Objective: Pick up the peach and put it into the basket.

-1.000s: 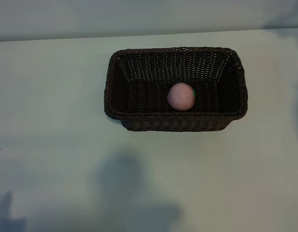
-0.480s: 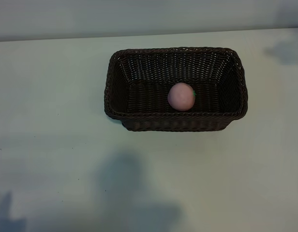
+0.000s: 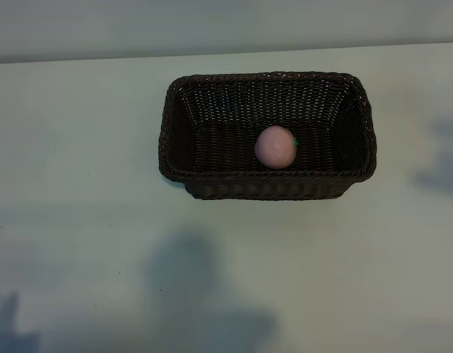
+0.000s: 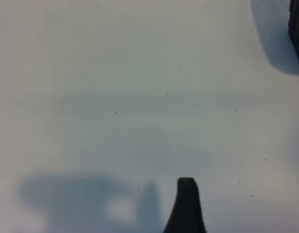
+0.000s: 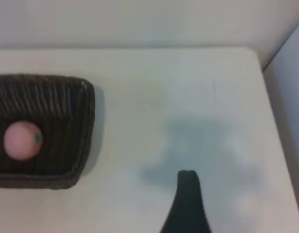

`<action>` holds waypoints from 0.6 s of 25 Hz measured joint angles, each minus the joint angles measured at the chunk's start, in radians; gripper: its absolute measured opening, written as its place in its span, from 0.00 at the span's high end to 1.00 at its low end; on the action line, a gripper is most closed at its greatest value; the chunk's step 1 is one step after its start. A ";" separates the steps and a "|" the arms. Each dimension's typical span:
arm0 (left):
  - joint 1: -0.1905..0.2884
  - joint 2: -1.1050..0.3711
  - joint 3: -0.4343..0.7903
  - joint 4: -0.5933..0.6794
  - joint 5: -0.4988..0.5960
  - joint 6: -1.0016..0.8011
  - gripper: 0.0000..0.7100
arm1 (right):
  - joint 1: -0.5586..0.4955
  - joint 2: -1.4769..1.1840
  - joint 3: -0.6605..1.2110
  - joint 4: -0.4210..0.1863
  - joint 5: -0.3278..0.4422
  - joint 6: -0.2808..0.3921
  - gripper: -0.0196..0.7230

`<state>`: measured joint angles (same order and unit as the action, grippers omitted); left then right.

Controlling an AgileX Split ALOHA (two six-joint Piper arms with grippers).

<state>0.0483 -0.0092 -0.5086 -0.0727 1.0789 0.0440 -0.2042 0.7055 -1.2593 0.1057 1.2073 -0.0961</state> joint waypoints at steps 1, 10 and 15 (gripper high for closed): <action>0.000 0.000 0.000 0.000 0.000 0.000 0.17 | 0.000 -0.045 0.019 0.000 -0.001 0.000 0.22; 0.000 0.000 0.000 0.001 0.000 0.000 0.17 | 0.051 -0.396 0.230 -0.005 -0.024 0.000 0.22; 0.000 0.000 0.000 0.001 0.000 -0.001 0.17 | 0.077 -0.534 0.382 -0.022 -0.048 0.003 0.22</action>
<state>0.0483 -0.0092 -0.5086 -0.0720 1.0789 0.0431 -0.1273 0.1716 -0.8769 0.0833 1.1591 -0.0929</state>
